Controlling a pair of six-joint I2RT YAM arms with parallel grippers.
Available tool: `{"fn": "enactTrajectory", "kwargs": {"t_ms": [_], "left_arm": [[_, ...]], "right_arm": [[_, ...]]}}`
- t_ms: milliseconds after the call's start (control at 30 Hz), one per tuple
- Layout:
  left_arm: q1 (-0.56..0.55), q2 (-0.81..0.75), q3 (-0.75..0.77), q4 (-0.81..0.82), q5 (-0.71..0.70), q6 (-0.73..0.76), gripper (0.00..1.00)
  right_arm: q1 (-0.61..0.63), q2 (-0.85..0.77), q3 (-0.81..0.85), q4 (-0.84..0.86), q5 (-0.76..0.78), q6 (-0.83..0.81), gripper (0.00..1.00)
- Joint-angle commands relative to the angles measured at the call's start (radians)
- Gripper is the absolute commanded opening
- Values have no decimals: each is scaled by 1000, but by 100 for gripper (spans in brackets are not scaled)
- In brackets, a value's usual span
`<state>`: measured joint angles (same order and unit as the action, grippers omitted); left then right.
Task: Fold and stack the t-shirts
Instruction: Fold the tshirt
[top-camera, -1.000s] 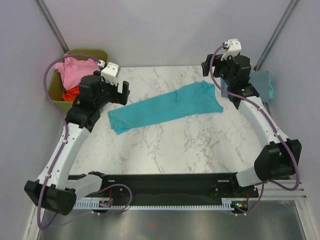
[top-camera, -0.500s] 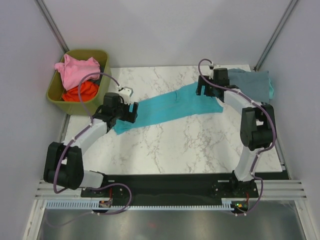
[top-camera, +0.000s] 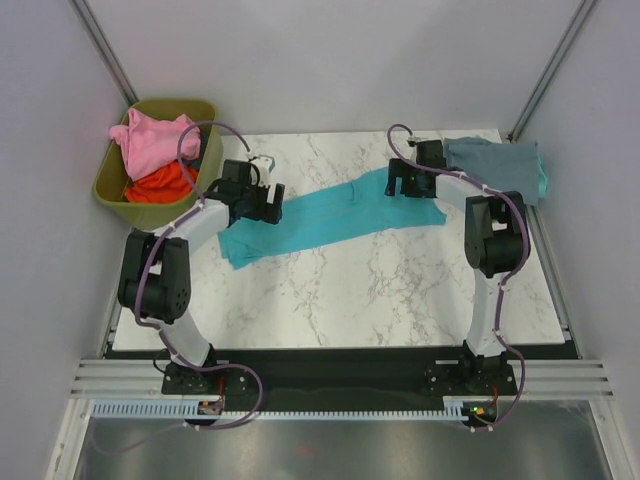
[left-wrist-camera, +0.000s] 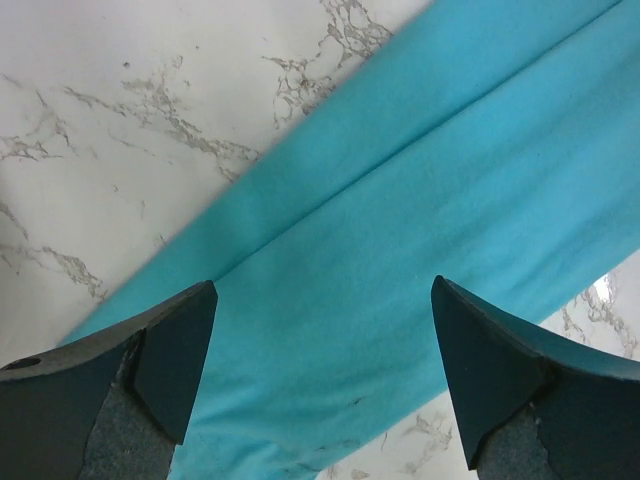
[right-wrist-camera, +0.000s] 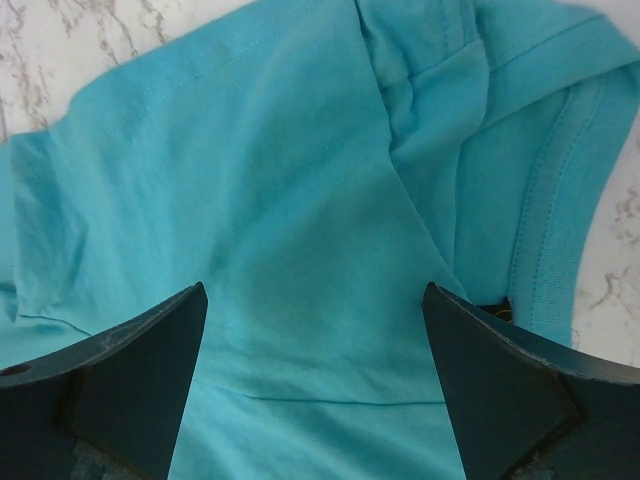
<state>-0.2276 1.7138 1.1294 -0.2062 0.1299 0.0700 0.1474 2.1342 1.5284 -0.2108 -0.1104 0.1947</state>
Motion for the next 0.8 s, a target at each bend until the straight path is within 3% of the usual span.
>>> {"fn": "enactTrajectory", "kwargs": {"t_ms": [0, 433, 767], "left_arm": [[8, 39, 56, -88, 16, -49, 96], [7, -14, -54, -163, 33, -61, 94], [2, 113, 46, -326, 74, -90, 93]], "right_arm": [[-8, 41, 50, -19, -28, 40, 98], [-26, 133, 91, -32, -54, 75, 98], [-25, 243, 251, -18, -89, 117, 98]]}}
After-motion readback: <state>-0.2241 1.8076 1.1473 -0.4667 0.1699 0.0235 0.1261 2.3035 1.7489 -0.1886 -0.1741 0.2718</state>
